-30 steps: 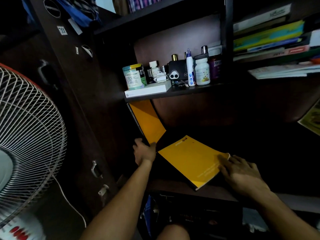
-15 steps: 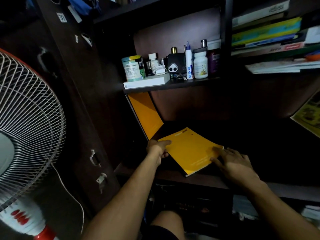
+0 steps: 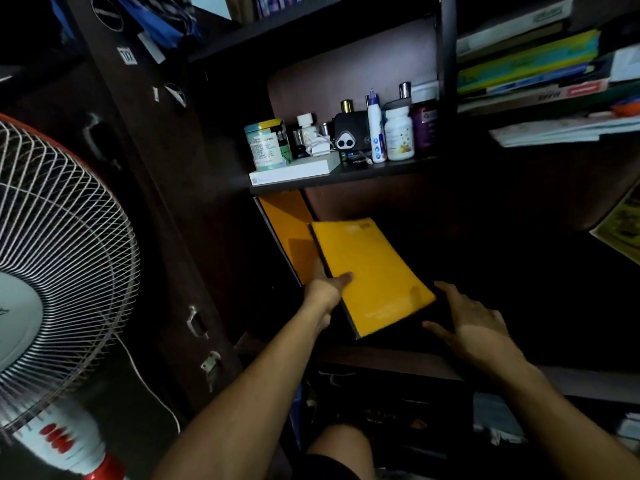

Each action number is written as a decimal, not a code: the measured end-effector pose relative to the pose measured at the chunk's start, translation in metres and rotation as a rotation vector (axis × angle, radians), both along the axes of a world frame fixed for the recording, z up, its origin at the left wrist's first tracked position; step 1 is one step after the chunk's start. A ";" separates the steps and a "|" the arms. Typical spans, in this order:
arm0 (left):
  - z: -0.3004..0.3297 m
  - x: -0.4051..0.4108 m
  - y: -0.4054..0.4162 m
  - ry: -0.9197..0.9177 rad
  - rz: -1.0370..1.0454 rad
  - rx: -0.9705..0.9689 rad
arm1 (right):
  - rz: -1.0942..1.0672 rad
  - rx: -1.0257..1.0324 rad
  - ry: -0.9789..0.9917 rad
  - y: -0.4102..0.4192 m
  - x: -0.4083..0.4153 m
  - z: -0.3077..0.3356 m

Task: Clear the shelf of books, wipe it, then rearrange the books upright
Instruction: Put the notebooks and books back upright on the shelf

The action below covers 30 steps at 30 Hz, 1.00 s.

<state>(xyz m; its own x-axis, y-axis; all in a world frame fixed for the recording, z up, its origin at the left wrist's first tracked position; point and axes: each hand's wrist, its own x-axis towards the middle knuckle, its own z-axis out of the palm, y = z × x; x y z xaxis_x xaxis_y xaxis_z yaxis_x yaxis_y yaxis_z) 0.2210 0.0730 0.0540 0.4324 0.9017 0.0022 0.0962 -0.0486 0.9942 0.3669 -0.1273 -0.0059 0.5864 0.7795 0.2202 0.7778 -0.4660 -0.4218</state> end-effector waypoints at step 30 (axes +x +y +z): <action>0.007 -0.017 0.113 0.275 0.657 0.506 | 0.226 -0.035 -0.224 0.002 -0.002 0.003</action>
